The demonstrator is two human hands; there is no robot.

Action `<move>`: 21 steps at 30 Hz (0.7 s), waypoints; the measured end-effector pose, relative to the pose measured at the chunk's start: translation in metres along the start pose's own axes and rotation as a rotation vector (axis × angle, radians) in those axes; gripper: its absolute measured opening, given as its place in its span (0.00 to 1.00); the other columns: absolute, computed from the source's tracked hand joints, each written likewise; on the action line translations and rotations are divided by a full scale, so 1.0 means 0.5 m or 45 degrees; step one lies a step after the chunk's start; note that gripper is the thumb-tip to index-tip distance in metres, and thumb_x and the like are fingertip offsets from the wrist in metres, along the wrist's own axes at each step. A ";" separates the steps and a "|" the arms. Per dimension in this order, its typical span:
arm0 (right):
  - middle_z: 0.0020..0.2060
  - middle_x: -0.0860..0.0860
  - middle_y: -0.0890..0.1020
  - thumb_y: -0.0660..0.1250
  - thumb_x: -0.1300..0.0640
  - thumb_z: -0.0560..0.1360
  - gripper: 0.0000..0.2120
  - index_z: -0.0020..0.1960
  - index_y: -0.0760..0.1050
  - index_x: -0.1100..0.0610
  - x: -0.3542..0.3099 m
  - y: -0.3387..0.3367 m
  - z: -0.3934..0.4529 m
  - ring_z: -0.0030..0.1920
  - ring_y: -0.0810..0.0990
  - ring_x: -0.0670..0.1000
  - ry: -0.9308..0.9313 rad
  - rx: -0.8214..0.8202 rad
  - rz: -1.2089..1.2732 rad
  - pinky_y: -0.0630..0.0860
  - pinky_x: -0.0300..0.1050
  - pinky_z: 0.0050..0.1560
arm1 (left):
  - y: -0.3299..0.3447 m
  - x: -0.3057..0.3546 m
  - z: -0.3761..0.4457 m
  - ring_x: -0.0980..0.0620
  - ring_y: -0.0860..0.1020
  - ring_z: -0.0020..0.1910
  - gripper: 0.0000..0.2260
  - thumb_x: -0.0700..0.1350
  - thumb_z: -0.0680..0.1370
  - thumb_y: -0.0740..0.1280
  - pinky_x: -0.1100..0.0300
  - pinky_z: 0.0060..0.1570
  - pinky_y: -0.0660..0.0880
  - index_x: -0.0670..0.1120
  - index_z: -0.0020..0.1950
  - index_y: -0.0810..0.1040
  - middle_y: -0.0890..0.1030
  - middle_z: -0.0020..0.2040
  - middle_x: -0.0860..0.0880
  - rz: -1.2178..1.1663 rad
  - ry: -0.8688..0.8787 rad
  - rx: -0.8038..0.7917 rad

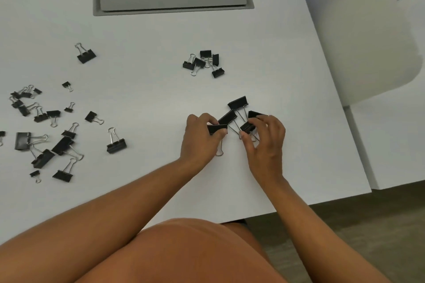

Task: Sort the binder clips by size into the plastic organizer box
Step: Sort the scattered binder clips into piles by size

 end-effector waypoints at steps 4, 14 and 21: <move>0.66 0.52 0.76 0.73 0.52 0.81 0.16 0.66 0.78 0.56 -0.004 0.006 0.029 0.72 0.68 0.59 -0.160 -0.035 -0.013 0.73 0.58 0.68 | 0.025 -0.007 0.002 0.46 0.85 0.42 0.03 0.48 0.81 0.71 0.48 0.45 0.85 0.51 0.51 0.79 0.78 0.53 0.44 -0.189 -0.094 0.035; 0.82 0.54 0.59 0.61 0.26 0.75 0.38 0.81 0.64 0.40 -0.037 0.064 0.073 0.82 0.51 0.66 -0.285 -0.373 -0.338 0.56 0.73 0.76 | 0.018 -0.010 -0.016 0.60 0.80 0.48 0.22 0.39 0.81 0.64 0.63 0.52 0.77 0.52 0.75 0.72 0.74 0.65 0.53 -0.061 0.032 0.100; 0.82 0.53 0.61 0.59 0.33 0.78 0.32 0.78 0.69 0.46 -0.036 0.089 0.089 0.82 0.55 0.65 -0.360 -0.440 -0.406 0.57 0.74 0.75 | 0.025 0.036 0.025 0.52 0.78 0.57 0.25 0.39 0.79 0.63 0.56 0.60 0.77 0.47 0.77 0.73 0.75 0.67 0.50 0.199 0.262 -0.096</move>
Point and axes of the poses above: each hand's wrist, its own z-axis towards the middle knuckle, its own y-axis out of the palm, x = y × z, the point moved 7 cm from there along z, towards the middle knuckle
